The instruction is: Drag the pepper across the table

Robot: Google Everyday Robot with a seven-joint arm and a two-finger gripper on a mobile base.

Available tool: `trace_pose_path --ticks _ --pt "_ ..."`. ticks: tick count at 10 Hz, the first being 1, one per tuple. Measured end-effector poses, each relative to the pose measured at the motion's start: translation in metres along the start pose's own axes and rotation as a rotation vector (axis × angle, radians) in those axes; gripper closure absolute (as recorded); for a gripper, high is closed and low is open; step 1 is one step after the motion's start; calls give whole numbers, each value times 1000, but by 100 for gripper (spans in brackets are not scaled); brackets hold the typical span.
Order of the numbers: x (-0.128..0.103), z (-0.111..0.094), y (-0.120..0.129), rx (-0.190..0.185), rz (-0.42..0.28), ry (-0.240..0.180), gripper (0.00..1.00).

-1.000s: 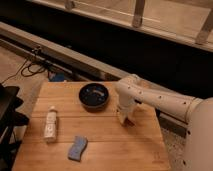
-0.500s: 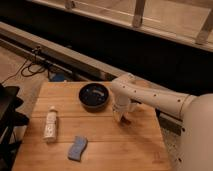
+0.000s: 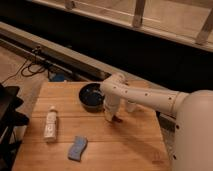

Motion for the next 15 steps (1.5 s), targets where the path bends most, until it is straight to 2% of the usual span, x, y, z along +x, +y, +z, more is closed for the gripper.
trace_pose_path --ticks 4,7,9,12,15 --pt "-50 -7 40 0 -167 -23 89" --pt "-68 -7 80 -19 -306 -2 89" --pt "-71 -14 83 -17 -269 -1 89" --pt "-82 -20 83 -23 -297 5 89" --pt "-95 -30 94 -32 -297 1 89"
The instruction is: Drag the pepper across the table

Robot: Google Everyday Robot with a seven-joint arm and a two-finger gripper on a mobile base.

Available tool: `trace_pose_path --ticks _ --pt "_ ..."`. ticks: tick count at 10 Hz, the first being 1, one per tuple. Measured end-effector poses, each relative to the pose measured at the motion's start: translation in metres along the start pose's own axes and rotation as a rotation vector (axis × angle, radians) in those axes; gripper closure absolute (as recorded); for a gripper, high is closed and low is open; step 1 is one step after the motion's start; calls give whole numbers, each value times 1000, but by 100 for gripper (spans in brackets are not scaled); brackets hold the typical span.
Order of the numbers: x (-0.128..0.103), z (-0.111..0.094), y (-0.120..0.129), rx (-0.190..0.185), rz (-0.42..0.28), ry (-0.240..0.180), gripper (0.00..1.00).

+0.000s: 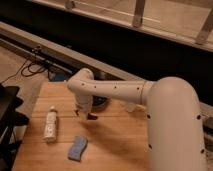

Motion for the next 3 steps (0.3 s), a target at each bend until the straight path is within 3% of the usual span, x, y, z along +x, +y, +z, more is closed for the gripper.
trace_pose_path --ticks 3 --pt "5 -8 -11 -10 2 -8 89"
